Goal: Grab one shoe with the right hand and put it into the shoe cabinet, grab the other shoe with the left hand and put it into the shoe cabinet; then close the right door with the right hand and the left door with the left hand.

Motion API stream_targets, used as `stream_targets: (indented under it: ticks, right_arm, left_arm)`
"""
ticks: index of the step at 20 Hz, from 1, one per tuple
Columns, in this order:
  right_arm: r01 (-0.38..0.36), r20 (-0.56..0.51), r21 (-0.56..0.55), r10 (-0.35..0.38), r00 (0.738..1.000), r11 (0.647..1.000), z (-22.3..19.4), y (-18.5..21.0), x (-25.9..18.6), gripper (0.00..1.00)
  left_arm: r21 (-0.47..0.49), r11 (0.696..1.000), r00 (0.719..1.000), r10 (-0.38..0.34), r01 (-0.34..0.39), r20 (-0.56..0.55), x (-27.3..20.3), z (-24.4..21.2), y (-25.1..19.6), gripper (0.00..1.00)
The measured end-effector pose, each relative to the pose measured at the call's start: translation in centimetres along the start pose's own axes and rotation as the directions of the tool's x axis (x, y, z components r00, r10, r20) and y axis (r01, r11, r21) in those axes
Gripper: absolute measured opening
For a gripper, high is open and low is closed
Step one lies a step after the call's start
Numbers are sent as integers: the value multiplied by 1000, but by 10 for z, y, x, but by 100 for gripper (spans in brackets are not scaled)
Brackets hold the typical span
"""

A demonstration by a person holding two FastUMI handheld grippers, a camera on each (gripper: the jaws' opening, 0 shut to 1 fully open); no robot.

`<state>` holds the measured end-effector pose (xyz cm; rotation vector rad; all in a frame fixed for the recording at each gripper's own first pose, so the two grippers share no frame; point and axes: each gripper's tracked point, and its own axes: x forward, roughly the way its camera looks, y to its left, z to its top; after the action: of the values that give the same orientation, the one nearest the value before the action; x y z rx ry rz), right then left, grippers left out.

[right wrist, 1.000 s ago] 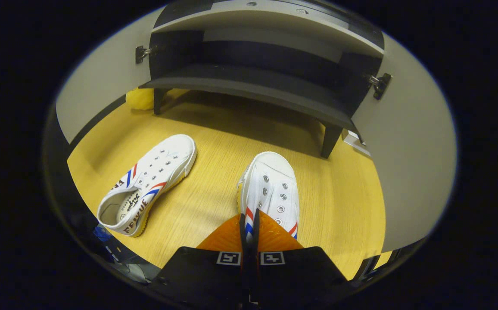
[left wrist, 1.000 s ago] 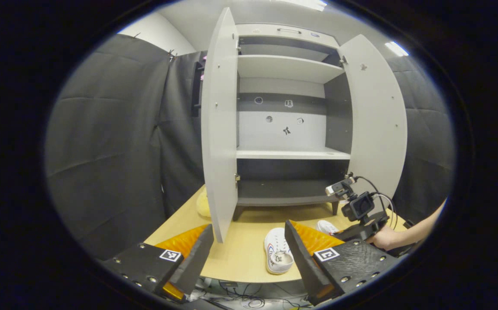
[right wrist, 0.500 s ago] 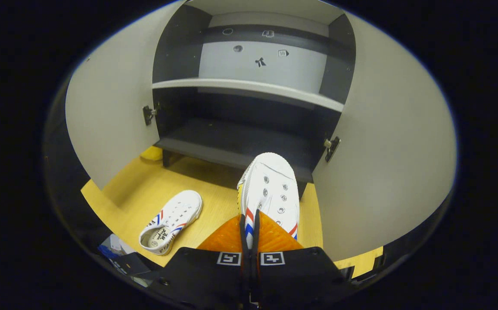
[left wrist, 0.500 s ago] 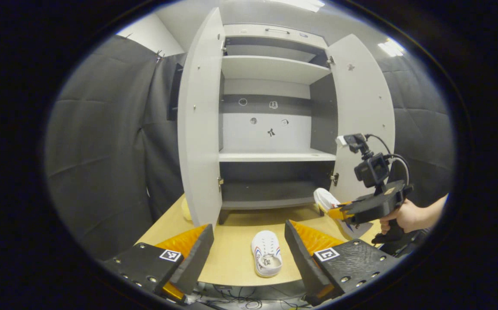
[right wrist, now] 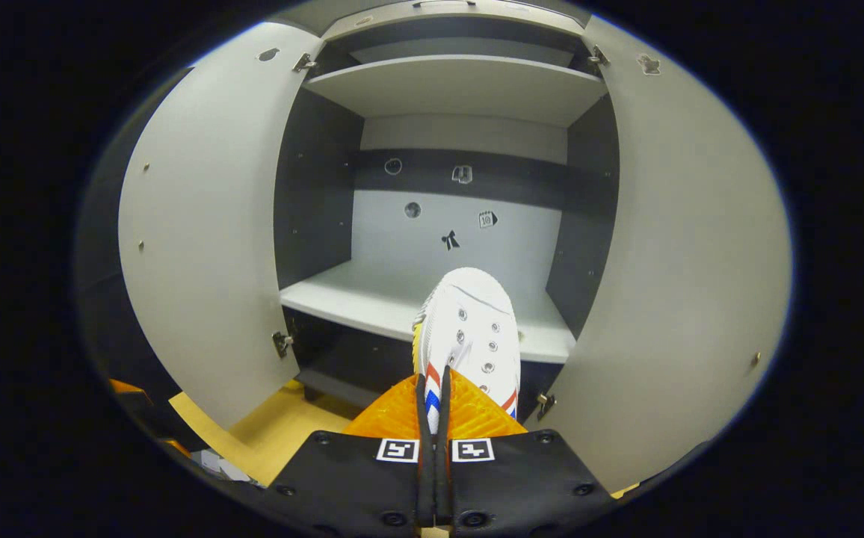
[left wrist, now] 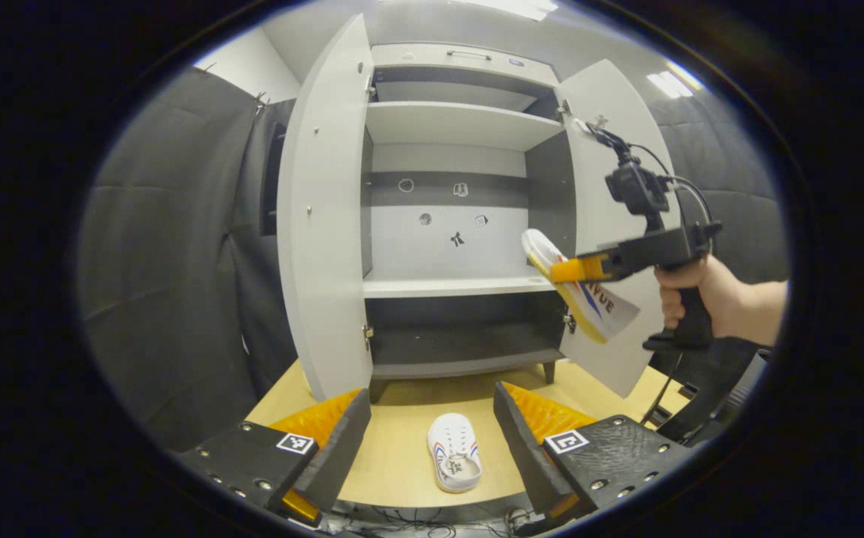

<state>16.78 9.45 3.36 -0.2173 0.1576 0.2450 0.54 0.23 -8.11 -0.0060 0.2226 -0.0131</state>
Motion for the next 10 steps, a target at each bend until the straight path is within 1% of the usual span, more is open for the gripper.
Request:
stream_targets:
  ticks: [1,2,3,4,5,6,7,8,10]
  right_arm:
    - [0,28,-7,0,1000,1000,15,-4,11,2]
    - [6,48,-19,-5,999,1000,27,-9,22,2]
    - [14,63,-27,-12,998,1000,39,-15,35,2]
    - [16,76,-25,-14,997,1000,49,-20,48,2]
    - [15,89,-13,-14,996,1000,60,-24,61,0]
    - [14,111,4,-14,994,1000,69,-30,73,2]
    - [10,133,9,-11,991,1000,77,-33,86,0]
    - [11,148,11,-12,989,1000,84,-36,99,2]
    - [14,166,21,-18,986,1000,95,-42,125,0]
  left_arm:
    - [-1,1000,1000,6,-6,-1,5,3,0,94]
    - [-2,1000,1000,14,-14,-1,10,5,0,96]
    - [-2,1000,1000,24,-24,-1,13,9,0,95]
    - [1,999,999,41,-41,4,18,15,0,94]
    - [5,998,998,59,-59,14,21,22,2,95]
    - [9,997,997,77,-77,21,22,27,4,95]
    - [9,995,995,95,-95,18,25,30,6,94]
    - [2,994,994,112,-112,17,28,33,9,94]
    - [-17,990,990,142,-142,18,33,39,12,94]
